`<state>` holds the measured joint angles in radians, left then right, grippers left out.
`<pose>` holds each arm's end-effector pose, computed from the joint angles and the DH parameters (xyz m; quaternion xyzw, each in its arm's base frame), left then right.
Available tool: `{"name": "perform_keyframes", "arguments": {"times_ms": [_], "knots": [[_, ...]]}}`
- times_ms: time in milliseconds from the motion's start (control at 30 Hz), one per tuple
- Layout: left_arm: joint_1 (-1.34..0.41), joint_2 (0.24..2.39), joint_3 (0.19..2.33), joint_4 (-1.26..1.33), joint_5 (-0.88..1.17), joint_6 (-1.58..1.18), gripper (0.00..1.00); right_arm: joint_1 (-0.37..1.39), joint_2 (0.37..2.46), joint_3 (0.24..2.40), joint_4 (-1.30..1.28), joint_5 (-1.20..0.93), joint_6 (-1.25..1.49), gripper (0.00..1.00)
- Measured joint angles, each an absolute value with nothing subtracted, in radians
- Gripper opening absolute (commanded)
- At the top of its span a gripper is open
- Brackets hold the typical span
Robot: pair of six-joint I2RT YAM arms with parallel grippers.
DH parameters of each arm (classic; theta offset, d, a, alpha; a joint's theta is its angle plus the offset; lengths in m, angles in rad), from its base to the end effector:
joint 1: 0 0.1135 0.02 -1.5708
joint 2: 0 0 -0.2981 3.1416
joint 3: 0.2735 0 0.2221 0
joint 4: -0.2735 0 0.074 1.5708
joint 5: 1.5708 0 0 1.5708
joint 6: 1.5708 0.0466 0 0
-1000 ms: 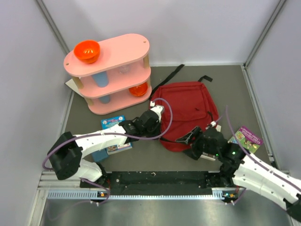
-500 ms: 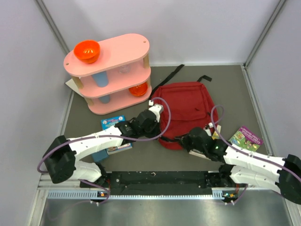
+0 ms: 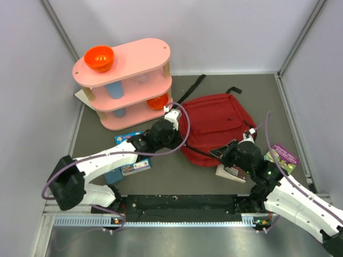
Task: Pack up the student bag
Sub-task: Unzip the student bag at the center of the board.
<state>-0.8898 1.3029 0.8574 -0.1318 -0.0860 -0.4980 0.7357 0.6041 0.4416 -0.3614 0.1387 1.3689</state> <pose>0.1673 -0.2001 0.2972 0.1509 0.8655 -0.2755 0.3902 0.0780 0.0620 0.2473 0.3019 0.8103 0.4034 0.2993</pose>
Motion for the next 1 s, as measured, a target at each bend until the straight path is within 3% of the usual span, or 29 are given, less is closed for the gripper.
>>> {"name": "perform_keyframes", "arguments": {"times_ms": [367, 467, 567, 600, 633, 733, 1000], "knots": [[-0.788, 1.580, 0.987, -0.185, -0.039, -0.484, 0.01, 0.723, 0.374, 0.313, -0.443, 0.096, 1.290, 0.00], [-0.784, 1.566, 0.987, -0.203, -0.033, -0.472, 0.14, 0.723, 0.400, 0.313, -0.435, 0.084, 1.275, 0.00], [-0.773, 1.522, 0.986, -0.246, -0.059, -0.447, 0.52, 0.720, 0.456, 0.314, -0.396, 0.067, 1.262, 0.00], [-0.767, 1.497, 0.984, -0.268, -0.082, -0.438, 0.69, 0.719, 0.479, 0.314, -0.383, 0.060, 1.257, 0.00], [-0.759, 1.468, 0.981, -0.289, -0.106, -0.427, 0.75, 0.717, 0.505, 0.314, -0.369, 0.052, 1.250, 0.00], [-0.741, 1.367, 0.971, -0.349, -0.168, -0.405, 0.89, 0.715, 0.591, 0.318, -0.311, 0.031, 1.230, 0.00], [-0.738, 1.112, 0.957, -0.437, -0.234, -0.374, 0.94, 0.751, 0.921, 0.439, -0.098, -0.045, 1.197, 0.00]]}}
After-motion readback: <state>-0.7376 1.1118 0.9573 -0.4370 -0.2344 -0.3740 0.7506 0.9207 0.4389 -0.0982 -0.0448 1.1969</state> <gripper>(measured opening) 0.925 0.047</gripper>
